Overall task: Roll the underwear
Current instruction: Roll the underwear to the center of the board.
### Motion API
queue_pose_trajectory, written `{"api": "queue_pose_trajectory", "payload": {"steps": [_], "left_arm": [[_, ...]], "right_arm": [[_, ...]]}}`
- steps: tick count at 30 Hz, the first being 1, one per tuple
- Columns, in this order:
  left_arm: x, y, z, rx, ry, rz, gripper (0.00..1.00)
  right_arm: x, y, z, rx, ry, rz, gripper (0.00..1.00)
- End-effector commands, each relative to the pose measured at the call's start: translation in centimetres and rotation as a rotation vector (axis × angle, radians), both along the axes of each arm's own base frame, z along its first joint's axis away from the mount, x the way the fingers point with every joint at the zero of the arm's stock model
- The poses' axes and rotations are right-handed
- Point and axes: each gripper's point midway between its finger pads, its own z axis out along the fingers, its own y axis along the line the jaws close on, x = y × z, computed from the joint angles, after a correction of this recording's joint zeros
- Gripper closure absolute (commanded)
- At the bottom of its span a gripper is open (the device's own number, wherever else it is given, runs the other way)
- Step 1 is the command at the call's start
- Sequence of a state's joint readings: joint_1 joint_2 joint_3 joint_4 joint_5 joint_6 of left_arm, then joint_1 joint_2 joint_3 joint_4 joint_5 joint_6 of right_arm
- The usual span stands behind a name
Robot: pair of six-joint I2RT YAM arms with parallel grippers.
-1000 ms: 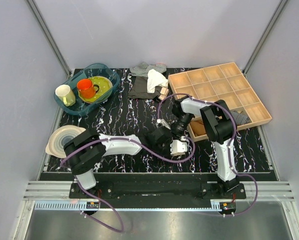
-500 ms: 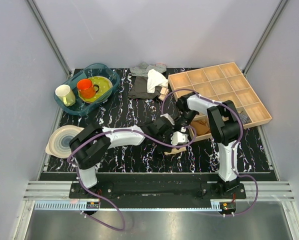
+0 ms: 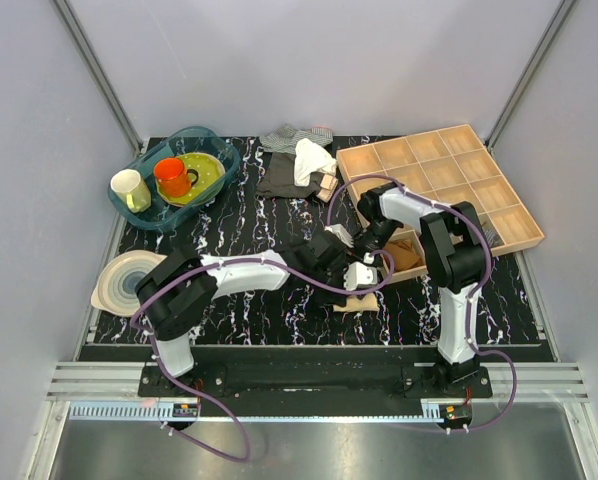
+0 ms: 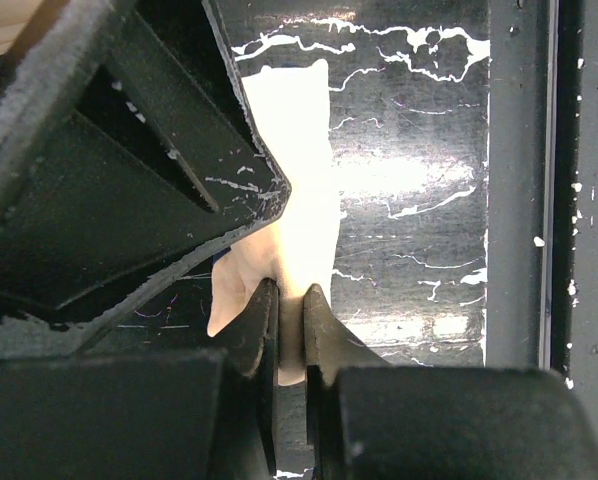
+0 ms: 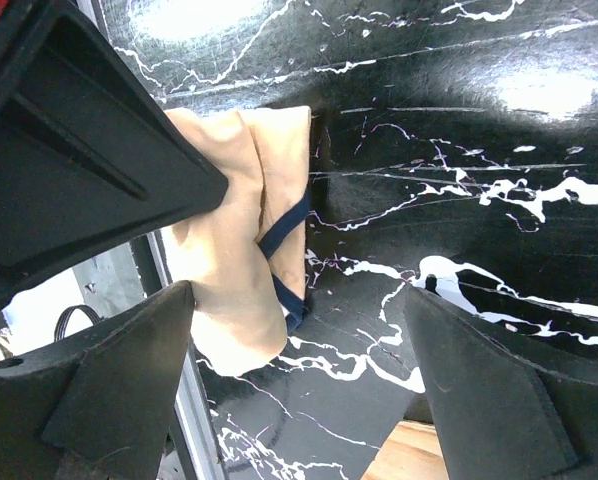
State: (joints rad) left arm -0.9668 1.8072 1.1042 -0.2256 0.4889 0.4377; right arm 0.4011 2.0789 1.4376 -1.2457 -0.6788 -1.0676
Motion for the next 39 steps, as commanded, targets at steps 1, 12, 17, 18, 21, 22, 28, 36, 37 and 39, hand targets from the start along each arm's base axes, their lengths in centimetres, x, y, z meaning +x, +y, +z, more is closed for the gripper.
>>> {"api": "queue_pose_trajectory", "payload": {"steps": [1, 12, 17, 18, 21, 22, 28, 36, 37, 39], "left_arm": [[-0.7, 3.2, -6.0, 0.191, 0.099, 0.127, 1.00], [-1.1, 4.0, -8.4, 0.253, 0.046, 0.246, 1.00], [-0.5, 4.4, -8.5, 0.270, 0.016, 0.329, 0.99], [-0.1, 4.7, -8.5, 0.277, -0.008, 0.352, 1.00], [0.5, 5.5, -8.9, 0.298, -0.071, 0.414, 0.99], [0.3, 5.5, -9.0, 0.300, -0.085, 0.418, 0.99], [0.1, 5.8, -9.4, 0.329, -0.173, 0.454, 0.99], [0.4, 5.9, -9.1, 0.330, -0.227, 0.495, 0.98], [0.3, 5.9, -9.2, 0.333, -0.229, 0.497, 0.98], [0.4, 5.9, -9.1, 0.337, -0.238, 0.501, 0.97]], "right_arm": [[-2.8, 1.3, -2.1, 0.007, 0.044, 0.065, 0.01], [-5.9, 0.4, -3.9, -0.089, 0.055, 0.086, 0.00], [-6.5, 0.3, -4.1, -0.112, 0.053, 0.098, 0.00], [-6.8, 0.1, -4.3, -0.123, 0.052, 0.110, 0.00], [-7.8, -0.1, -4.9, -0.171, 0.036, 0.152, 0.00], [-8.2, 0.0, -5.1, -0.183, 0.026, 0.173, 0.00], [-9.0, -0.3, -5.7, -0.238, 0.024, 0.187, 0.01], [-11.4, -0.1, -6.0, -0.281, 0.064, 0.243, 0.09], [-11.4, 0.0, -6.0, -0.283, 0.062, 0.245, 0.10], [-11.6, 0.0, -6.0, -0.294, 0.062, 0.256, 0.13]]}}
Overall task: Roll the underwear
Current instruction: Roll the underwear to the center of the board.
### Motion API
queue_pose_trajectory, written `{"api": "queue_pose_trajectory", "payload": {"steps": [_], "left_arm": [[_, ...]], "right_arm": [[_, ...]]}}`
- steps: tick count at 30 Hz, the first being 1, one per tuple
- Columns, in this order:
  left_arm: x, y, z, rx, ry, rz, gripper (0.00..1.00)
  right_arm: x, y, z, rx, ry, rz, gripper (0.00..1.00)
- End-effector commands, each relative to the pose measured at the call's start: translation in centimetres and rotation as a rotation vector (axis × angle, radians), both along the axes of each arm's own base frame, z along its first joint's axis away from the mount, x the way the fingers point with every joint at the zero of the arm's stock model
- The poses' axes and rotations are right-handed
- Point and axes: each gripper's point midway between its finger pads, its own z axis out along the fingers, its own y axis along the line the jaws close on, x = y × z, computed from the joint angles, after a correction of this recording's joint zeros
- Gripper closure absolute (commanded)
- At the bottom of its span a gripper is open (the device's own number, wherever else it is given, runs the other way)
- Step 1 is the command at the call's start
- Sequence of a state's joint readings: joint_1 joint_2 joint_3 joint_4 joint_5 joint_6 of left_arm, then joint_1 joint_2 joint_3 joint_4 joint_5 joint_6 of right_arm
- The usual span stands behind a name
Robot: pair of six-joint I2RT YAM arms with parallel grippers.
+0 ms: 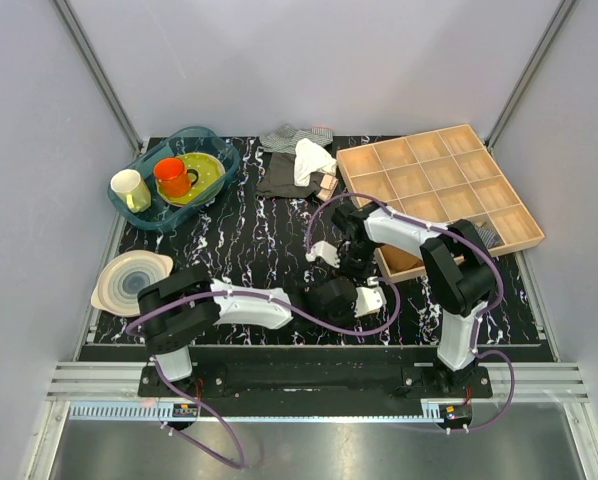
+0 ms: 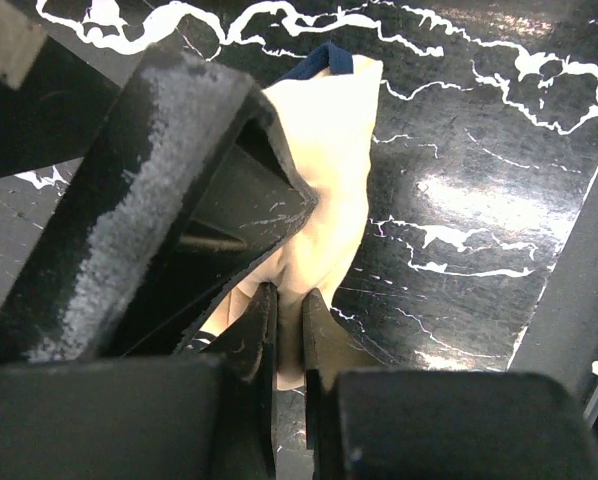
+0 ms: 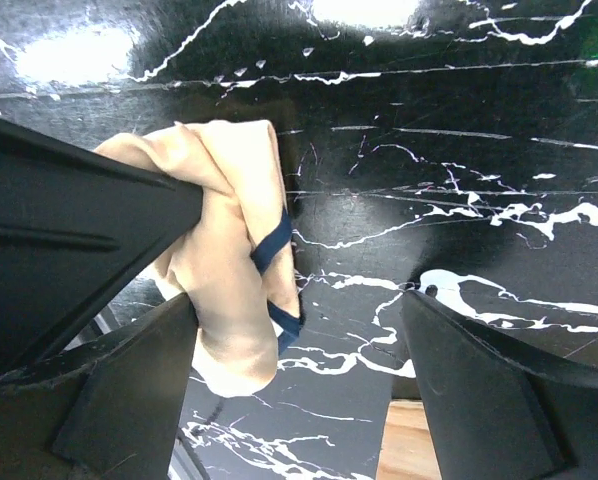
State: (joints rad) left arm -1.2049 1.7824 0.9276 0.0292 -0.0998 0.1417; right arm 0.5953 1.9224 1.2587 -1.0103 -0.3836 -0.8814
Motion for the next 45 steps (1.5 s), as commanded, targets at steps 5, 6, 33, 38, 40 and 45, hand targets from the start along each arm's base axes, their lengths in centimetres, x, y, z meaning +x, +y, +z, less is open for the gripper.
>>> {"api": "queue_pose_trajectory", "payload": {"steps": [5, 6, 33, 38, 40, 45], "left_arm": [[1.6, 5.8, -5.9, 0.228, 0.029, 0.182, 0.96], [1.7, 5.9, -5.9, 0.229, 0.025, 0.186, 0.95], [3.2, 6.7, 7.4, -0.085, -0.112, 0.294, 0.01], [3.6, 8.7, 10.4, -0.173, -0.103, 0.320, 0.01], [3.7, 9.5, 11.6, -0.211, -0.099, 0.322, 0.01], [4.5, 11.3, 12.9, -0.277, -0.064, 0.334, 0.01]], "right_arm": [[-10.5, -0.1, -4.2, -0.117, 0.338, 0.159, 0.28], [-10.7, -0.3, -4.1, -0.128, 0.352, 0.162, 0.37], [-8.4, 1.6, -2.9, -0.070, 0.347, 0.113, 0.95], [-5.8, 1.5, -0.8, 0.020, 0.330, 0.024, 0.96], [-5.1, 1.6, -0.1, 0.051, 0.314, 0.011, 0.96], [-3.8, 1.9, 1.0, 0.108, 0.284, -0.019, 0.97]]}}
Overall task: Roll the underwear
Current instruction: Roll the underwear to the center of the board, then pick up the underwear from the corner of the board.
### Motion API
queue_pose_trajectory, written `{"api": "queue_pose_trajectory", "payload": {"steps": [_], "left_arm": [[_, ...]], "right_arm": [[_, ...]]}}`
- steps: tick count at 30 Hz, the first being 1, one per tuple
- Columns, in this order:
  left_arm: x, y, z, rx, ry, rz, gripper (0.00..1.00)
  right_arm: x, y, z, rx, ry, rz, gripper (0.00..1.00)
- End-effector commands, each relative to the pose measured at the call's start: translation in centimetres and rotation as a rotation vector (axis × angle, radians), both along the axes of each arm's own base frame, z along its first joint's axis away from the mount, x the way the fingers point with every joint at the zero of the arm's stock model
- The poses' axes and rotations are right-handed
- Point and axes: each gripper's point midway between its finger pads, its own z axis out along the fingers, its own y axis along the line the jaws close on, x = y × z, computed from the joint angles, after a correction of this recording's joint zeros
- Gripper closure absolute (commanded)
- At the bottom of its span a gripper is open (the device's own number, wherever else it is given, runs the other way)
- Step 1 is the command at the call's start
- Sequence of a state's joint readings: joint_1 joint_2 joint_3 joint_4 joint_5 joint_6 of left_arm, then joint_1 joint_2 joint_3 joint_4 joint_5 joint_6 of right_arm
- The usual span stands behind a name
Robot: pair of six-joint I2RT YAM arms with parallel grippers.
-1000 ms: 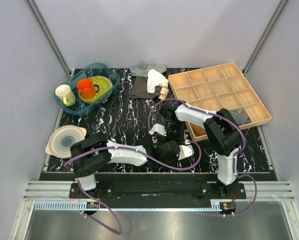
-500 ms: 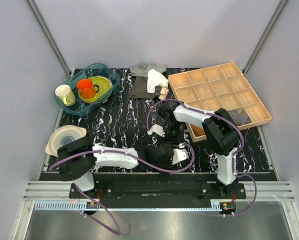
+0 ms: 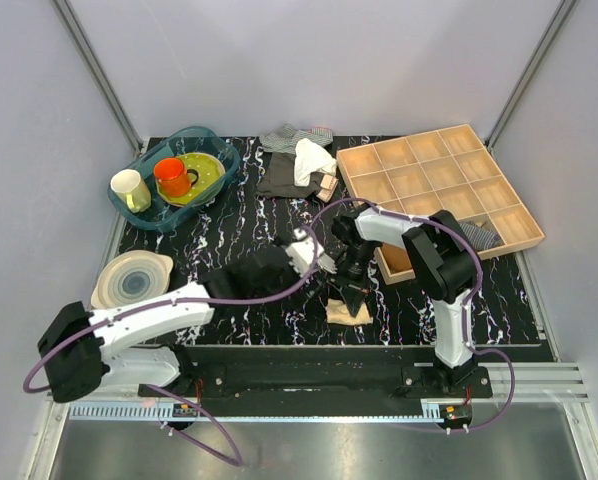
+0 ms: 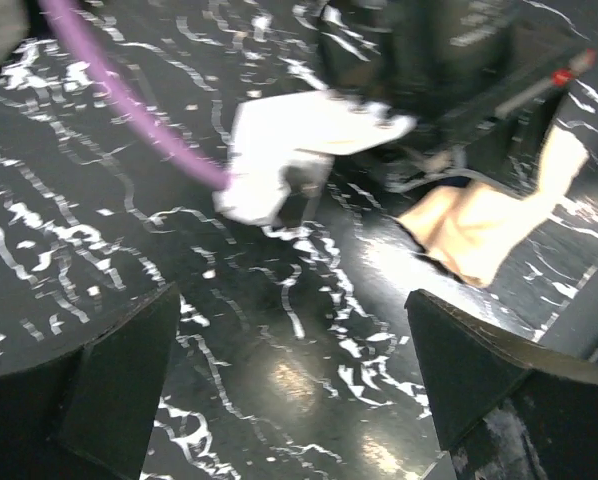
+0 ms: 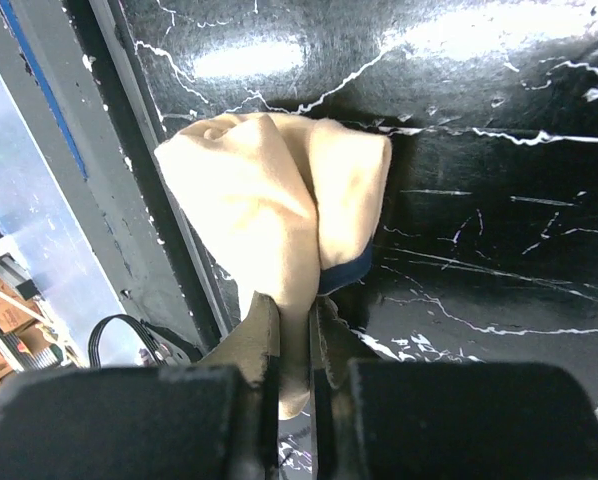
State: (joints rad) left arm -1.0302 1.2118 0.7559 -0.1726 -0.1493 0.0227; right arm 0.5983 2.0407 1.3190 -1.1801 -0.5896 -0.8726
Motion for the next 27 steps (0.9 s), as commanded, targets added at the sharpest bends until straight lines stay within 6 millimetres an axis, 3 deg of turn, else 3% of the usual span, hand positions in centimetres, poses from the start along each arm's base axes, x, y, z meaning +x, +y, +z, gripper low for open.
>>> {"api": "queue_pose_trajectory", "payload": {"steps": [1, 8, 10, 19, 24, 26, 27], "left_arm": [[1.5, 1.9, 1.6, -0.061, -0.019, 0.050, 0.01], [1.4, 3.0, 2.4, -0.115, -0.006, 0.050, 0.01], [1.5, 3.2, 2.6, -0.144, 0.010, 0.054, 0.01], [1.3, 5.1, 7.0, -0.292, 0.049, 0.040, 0.01], [1.3, 6.6, 8.4, -0.235, 0.062, 0.044, 0.01], [0.9, 7.0, 7.7, -0.177, 0.087, 0.013, 0.01], [0.7, 7.0, 7.2, -0.152, 0.099, -0.014, 0.01]], "right_arm": [[0.6, 0.6, 0.8, 0.079, -0.020, 0.015, 0.97], [1.5, 0.9, 1.9, 0.123, -0.036, -0.019, 0.98], [2.1, 1.0, 2.9, 0.148, -0.051, -0.036, 0.98], [5.3, 0.4, 8.0, 0.243, -0.166, -0.117, 0.98], [9.8, -2.1, 11.1, 0.263, -0.277, -0.253, 0.98], [12.2, -3.4, 12.5, 0.268, -0.341, -0.312, 0.98], [13.7, -5.0, 12.9, 0.253, -0.364, -0.382, 0.98]]}}
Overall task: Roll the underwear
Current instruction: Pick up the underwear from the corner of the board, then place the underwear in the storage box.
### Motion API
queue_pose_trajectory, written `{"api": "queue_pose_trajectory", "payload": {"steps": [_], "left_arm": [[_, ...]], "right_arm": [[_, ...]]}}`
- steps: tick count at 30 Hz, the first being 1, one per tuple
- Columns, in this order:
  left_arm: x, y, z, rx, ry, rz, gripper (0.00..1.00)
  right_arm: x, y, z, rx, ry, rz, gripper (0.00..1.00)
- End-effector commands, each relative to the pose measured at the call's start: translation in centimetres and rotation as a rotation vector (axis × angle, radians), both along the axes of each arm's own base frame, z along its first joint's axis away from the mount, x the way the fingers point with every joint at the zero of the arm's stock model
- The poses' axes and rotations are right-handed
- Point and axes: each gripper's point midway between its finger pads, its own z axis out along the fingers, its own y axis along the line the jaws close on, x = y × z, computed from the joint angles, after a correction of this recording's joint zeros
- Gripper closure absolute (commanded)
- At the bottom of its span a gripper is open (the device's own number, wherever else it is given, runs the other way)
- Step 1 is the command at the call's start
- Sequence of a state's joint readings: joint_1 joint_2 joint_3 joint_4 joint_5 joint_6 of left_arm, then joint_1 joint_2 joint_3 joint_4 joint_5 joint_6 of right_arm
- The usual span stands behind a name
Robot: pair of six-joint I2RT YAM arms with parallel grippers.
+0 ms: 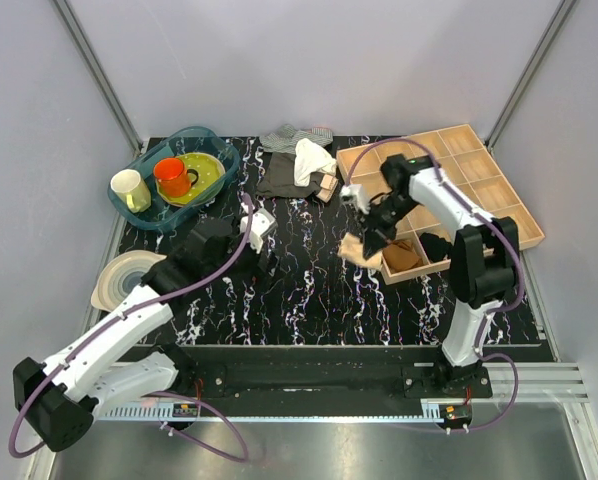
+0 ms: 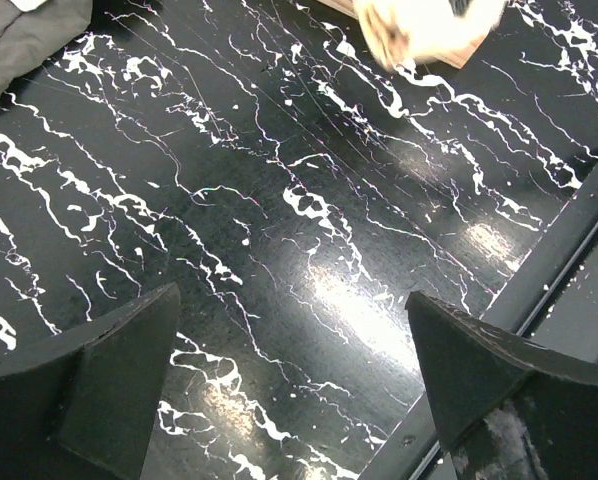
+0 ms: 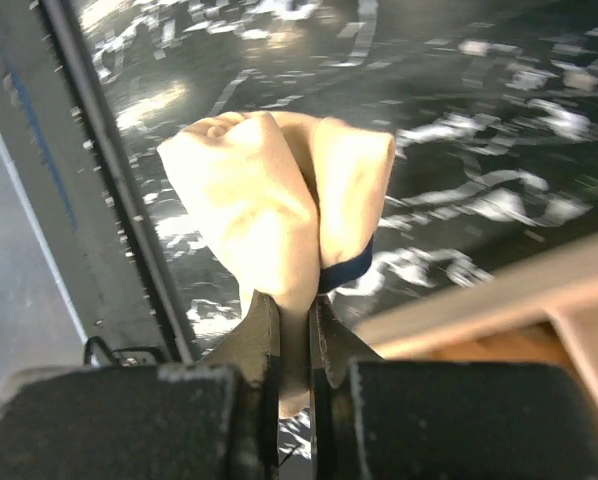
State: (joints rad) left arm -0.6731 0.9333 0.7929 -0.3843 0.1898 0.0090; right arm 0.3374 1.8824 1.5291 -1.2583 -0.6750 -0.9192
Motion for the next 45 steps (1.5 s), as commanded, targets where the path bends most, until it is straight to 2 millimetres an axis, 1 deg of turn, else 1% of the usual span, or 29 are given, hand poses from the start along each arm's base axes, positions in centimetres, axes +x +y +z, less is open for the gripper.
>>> {"api": "queue_pose_trajectory", "payload": {"steps": [1, 2, 3, 5, 6, 8, 10, 11, 12, 13, 14, 16, 17, 19, 20, 22, 23, 25, 27, 28, 30, 32, 33, 34, 35, 38, 41, 42, 45], "left_arm": [[-1.0, 0.2, 0.2, 0.079, 0.037, -0.115, 0.01], [-0.8, 0.3, -0.4, 0.104, 0.042, -0.118, 0.01], [-0.7, 0.3, -0.9, 0.119, 0.055, -0.117, 0.01], [-0.5, 0.2, -2.0, 0.139, 0.087, -0.121, 0.01], [-0.5, 0.2, -2.3, 0.141, 0.094, -0.122, 0.01], [-0.5, 0.1, -2.8, 0.146, 0.115, -0.132, 0.01], [-0.4, 0.4, -3.0, 0.155, 0.121, -0.122, 0.01], [-0.4, 0.4, -2.9, 0.157, 0.119, -0.120, 0.01], [-0.3, 0.5, -2.8, 0.157, 0.116, -0.116, 0.01], [-0.3, 0.6, -2.7, 0.156, 0.112, -0.111, 0.01], [-0.3, 0.6, -2.7, 0.155, 0.110, -0.110, 0.01], [-0.1, 0.8, -2.6, 0.160, 0.101, -0.100, 0.01], [-0.1, 0.9, -2.5, 0.160, 0.100, -0.097, 0.01], [-0.1, 1.1, -2.5, 0.162, 0.099, -0.091, 0.01], [-0.1, 1.1, -2.5, 0.163, 0.096, -0.090, 0.01], [0.0, 1.2, -2.4, 0.164, 0.092, -0.084, 0.01], [0.0, 1.2, -2.4, 0.165, 0.094, -0.086, 0.01], [0.1, 1.3, -2.6, 0.170, 0.102, -0.084, 0.01], [0.1, 1.3, -2.7, 0.172, 0.104, -0.084, 0.01], [0.1, 1.2, -2.8, 0.174, 0.108, -0.086, 0.01], [0.1, 1.3, -3.1, 0.180, 0.119, -0.085, 0.01], [0.1, 1.2, -3.4, 0.183, 0.130, -0.092, 0.01], [0.1, 1.1, -3.6, 0.186, 0.134, -0.092, 0.01], [0.0, 1.1, -3.7, 0.188, 0.137, -0.096, 0.01], [0.1, 1.1, -4.0, 0.195, 0.146, -0.096, 0.01], [0.2, 1.2, -4.6, 0.211, 0.160, -0.092, 0.01], [0.3, 1.4, -5.6, 0.239, 0.184, -0.086, 0.01], [0.3, 1.5, -6.2, 0.254, 0.202, -0.083, 0.01], [0.2, 1.5, -6.9, 0.267, 0.225, -0.091, 0.01]], "right_arm": [[5.4, -3.7, 4.3, 0.028, -0.138, -0.195, 0.99], [6.9, -4.7, 4.8, 0.007, -0.178, -0.234, 0.99], [8.1, -6.3, 5.2, -0.003, -0.192, -0.306, 0.99], [10.6, -8.4, 5.9, -0.040, -0.265, -0.372, 0.99], [11.5, -10.1, 6.2, -0.058, -0.277, -0.429, 0.99], [13.5, -12.0, 7.0, -0.083, -0.332, -0.489, 0.99], [15.0, -16.5, 7.4, -0.117, -0.350, -0.608, 0.99], [15.9, -17.7, 7.7, -0.120, -0.359, -0.640, 0.99], [16.2, -19.2, 7.7, -0.133, -0.360, -0.675, 0.99], [16.5, -21.3, 7.7, -0.155, -0.365, -0.719, 0.99], [16.8, -22.8, 7.2, -0.182, -0.364, -0.747, 1.00], [17.0, -24.9, 6.8, -0.207, -0.362, -0.786, 1.00], [16.9, -26.9, 6.4, -0.231, -0.354, -0.826, 0.99], [16.6, -28.8, 6.3, -0.250, -0.348, -0.864, 1.00], [16.1, -30.4, 6.2, -0.272, -0.346, -0.896, 0.99], [15.5, -32.2, 5.9, -0.292, -0.337, -0.930, 1.00], [14.9, -33.9, 5.8, -0.316, -0.338, -0.956, 0.99], [14.2, -35.3, 5.2, -0.342, -0.323, -0.976, 0.99], [13.2, -37.3, 4.6, -0.383, -0.318, -0.995, 1.00], [12.6, -37.9, 3.9, -0.402, -0.302, -1.000, 0.99], [12.0, -40.0, 3.3, -0.460, -0.318, -1.015, 0.99], [11.1, -41.2, 2.2, -0.511, -0.309, -1.004, 0.99], [11.3, -42.0, 1.9, -0.534, -0.330, -1.002, 0.99], [10.9, -42.4, 1.1, -0.554, -0.317, -0.994, 0.99], [10.8, -43.0, 0.9, -0.585, -0.325, -0.977, 0.99], [11.1, -44.0, -0.3, -0.619, -0.340, -0.930, 0.99], [12.0, -45.1, -1.2, -0.648, -0.380, -0.865, 0.99], [12.2, -45.3, -1.9, -0.652, -0.377, -0.844, 0.99], [13.0, -45.7, -2.9, -0.652, -0.388, -0.776, 0.97]]}}
